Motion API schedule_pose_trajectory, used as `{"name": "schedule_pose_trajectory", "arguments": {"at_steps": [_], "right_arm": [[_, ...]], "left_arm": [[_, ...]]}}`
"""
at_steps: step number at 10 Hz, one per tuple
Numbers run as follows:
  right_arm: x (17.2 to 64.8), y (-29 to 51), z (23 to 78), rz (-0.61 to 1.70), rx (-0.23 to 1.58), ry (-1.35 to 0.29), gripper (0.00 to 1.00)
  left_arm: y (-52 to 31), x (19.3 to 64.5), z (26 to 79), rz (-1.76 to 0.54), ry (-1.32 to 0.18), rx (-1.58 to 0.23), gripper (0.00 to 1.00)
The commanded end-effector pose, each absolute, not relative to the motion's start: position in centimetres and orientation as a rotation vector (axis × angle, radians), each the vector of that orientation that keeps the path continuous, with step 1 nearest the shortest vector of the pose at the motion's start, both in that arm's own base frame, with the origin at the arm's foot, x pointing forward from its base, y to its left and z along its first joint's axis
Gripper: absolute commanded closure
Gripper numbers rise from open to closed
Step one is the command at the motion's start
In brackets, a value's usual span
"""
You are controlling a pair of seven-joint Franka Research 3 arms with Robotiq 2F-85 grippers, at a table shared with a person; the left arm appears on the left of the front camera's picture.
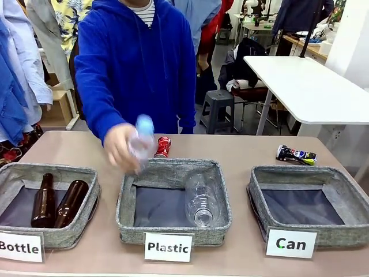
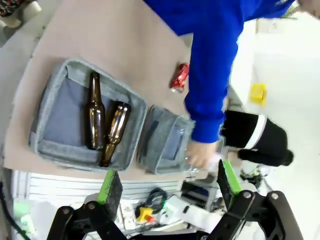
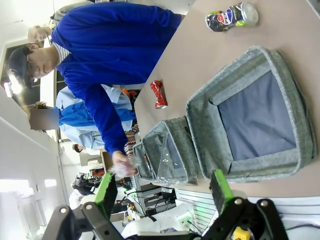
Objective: Sort the can waste into the basket.
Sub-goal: Pick up the can waste from the table and place it in the right Fabric basket.
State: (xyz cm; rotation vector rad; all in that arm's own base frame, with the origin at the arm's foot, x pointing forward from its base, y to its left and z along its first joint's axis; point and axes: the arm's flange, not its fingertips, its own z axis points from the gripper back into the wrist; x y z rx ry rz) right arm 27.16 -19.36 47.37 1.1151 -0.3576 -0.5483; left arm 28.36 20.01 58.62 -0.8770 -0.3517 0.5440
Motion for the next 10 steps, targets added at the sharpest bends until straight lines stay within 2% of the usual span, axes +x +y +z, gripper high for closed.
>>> {"name": "schedule_pose_trajectory", "arguments": {"at_steps": [1, 3, 6, 10], "right_arm": [[27.3, -19.4, 47.4, -0.528, 1.135, -0.384, 0.00], [27.3, -19.4, 47.4, -0.528, 1.135, -0.384, 0.00], [27.3, -19.4, 47.4, -0.528, 1.135, -0.384, 0.00], [27.3, -19.4, 47.4, -0.528, 1.135, -0.384, 0.00]], "left_arm": [[22.8, 27.7, 55.0, 0.518, -0.386, -1.055, 0.00], [24.5, 26.8, 51.7, 0.506, -0.395, -1.147, 0.00], [24.6, 26.9, 51.1, 0.485, -0.395, -1.157, 0.00], [20.6, 30.6, 51.9, 0.341, -0.340, -1.031, 0.00]]}}
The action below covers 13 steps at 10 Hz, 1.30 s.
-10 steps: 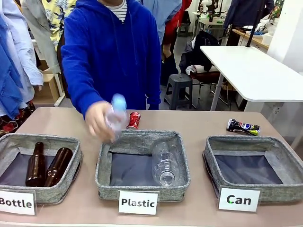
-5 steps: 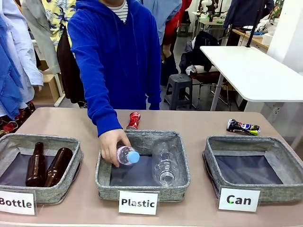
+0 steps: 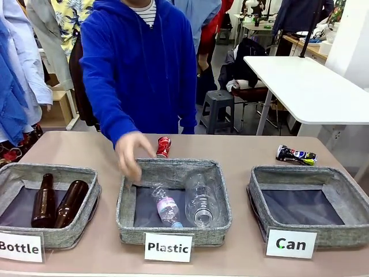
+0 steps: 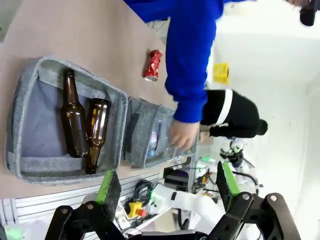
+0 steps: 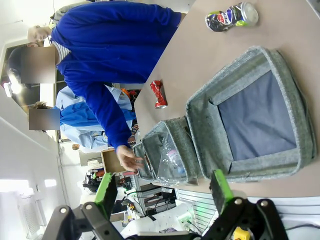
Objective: Sort the can waste into the basket.
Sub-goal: Pick up the can waste from the table and place it in the right Fabric basket.
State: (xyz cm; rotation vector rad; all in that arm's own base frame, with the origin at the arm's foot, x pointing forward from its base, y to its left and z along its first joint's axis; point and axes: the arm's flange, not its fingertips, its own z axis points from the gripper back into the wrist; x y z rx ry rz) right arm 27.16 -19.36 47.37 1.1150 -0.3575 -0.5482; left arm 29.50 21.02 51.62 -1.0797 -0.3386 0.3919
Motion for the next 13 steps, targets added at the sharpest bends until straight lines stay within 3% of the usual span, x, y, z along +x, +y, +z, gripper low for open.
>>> {"name": "schedule_pose_trajectory", "arguments": {"at_steps": [1, 3, 9, 13], "right_arm": [[27.3, -19.4, 47.4, -0.528, 1.135, -0.384, 0.00], [27.3, -19.4, 47.4, -0.528, 1.135, -0.384, 0.00], [27.3, -19.4, 47.4, -0.528, 1.135, -0.384, 0.00], [27.3, -19.4, 47.4, -0.528, 1.135, -0.384, 0.00]], "left_arm": [[19.1, 32.4, 52.3, 0.317, -0.295, -0.978, 0.00], [18.2, 34.0, 52.6, 0.314, -0.257, -0.934, 0.00], [15.7, 29.6, 53.4, 0.247, -0.396, -0.913, 0.00], [3.7, 36.3, 54.1, 0.198, -0.367, -0.792, 0.00]]}}
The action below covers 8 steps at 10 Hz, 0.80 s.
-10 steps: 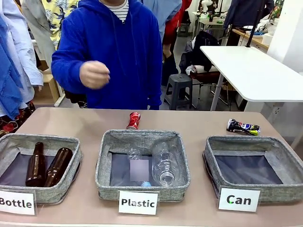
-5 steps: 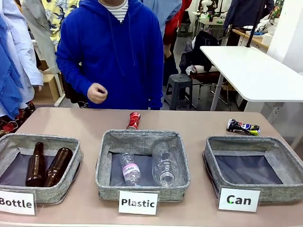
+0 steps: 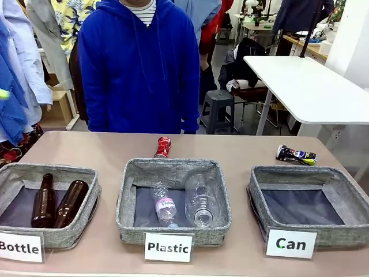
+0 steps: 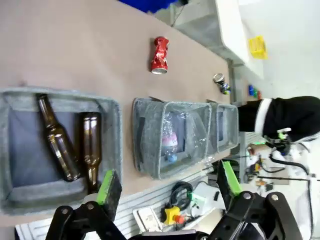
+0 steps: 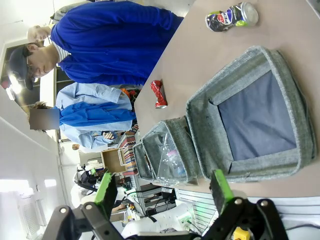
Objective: Sort the can waste into the basket.
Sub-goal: Pick up the can waste from the table and place it in the right Fabric basket.
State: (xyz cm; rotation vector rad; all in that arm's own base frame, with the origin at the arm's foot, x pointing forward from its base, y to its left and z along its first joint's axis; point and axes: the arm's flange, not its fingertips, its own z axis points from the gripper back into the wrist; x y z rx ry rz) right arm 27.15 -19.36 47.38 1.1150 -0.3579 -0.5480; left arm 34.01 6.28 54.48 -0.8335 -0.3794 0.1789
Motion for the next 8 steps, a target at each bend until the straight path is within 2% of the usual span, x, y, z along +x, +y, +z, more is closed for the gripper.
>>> {"name": "schedule_pose_trajectory", "arguments": {"at_steps": [1, 5, 8], "right_arm": [[27.3, -19.4, 47.4, -0.528, 1.135, -0.384, 0.00], [27.3, -19.4, 47.4, -0.528, 1.135, -0.384, 0.00], [27.3, -19.4, 47.4, -0.528, 1.135, -0.384, 0.00]], "left_arm": [[-0.7, 38.4, 53.9, 0.163, -0.360, -0.719, 0.00], [-15.9, 45.3, 51.8, 0.013, -0.342, -0.452, 0.00], [-26.0, 50.5, 48.7, -0.078, -0.404, -0.228, 0.00]]}}
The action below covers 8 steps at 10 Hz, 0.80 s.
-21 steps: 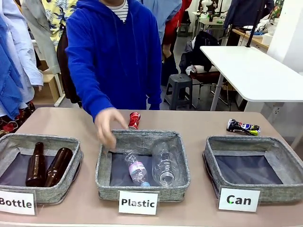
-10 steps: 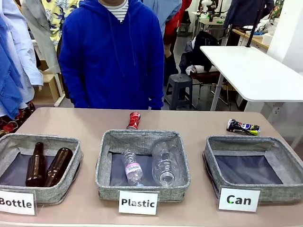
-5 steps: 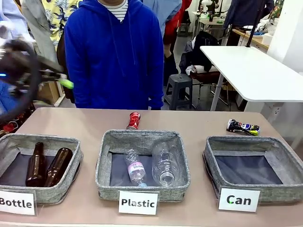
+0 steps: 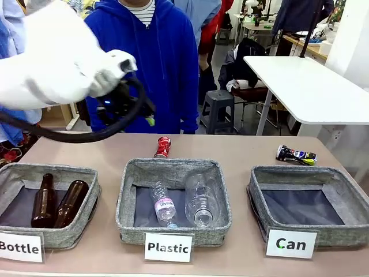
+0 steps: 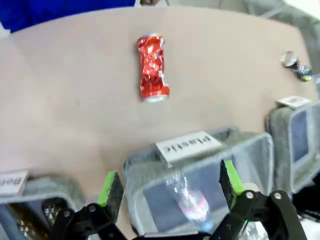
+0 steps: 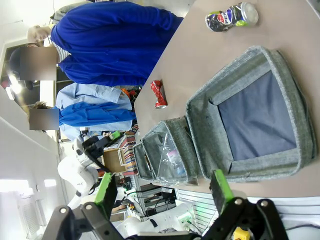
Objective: Sort the can waste into the basket.
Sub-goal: Pick up the can waste from the table and place it in the right Fabric basket.
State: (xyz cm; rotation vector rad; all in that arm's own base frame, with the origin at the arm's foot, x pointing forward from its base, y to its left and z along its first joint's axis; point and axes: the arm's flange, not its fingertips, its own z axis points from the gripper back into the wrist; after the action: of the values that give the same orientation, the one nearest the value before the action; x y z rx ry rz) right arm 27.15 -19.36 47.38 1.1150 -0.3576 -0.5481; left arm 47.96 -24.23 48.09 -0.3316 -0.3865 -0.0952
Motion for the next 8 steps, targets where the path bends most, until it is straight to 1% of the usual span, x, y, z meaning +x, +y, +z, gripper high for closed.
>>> {"name": "schedule_pose_trajectory", "arguments": {"at_steps": [1, 3, 5, 8], "right_arm": [[27.3, -19.4, 47.4, -0.528, 1.135, -0.384, 0.00], [27.3, -19.4, 47.4, -0.528, 1.135, -0.384, 0.00], [27.3, -19.4, 47.4, -0.528, 1.135, -0.384, 0.00], [27.3, -19.4, 47.4, -0.528, 1.135, -0.384, 0.00]], "left_arm": [[-28.6, 51.6, 47.7, -0.110, -0.387, -0.178, 0.00], [-33.0, 53.4, 44.9, -0.068, -0.346, -0.107, 0.00], [-36.1, 54.4, 42.2, 0.014, -0.371, -0.035, 0.00], [-37.6, 55.5, 40.6, 0.032, -0.333, -0.052, 0.00]]}}
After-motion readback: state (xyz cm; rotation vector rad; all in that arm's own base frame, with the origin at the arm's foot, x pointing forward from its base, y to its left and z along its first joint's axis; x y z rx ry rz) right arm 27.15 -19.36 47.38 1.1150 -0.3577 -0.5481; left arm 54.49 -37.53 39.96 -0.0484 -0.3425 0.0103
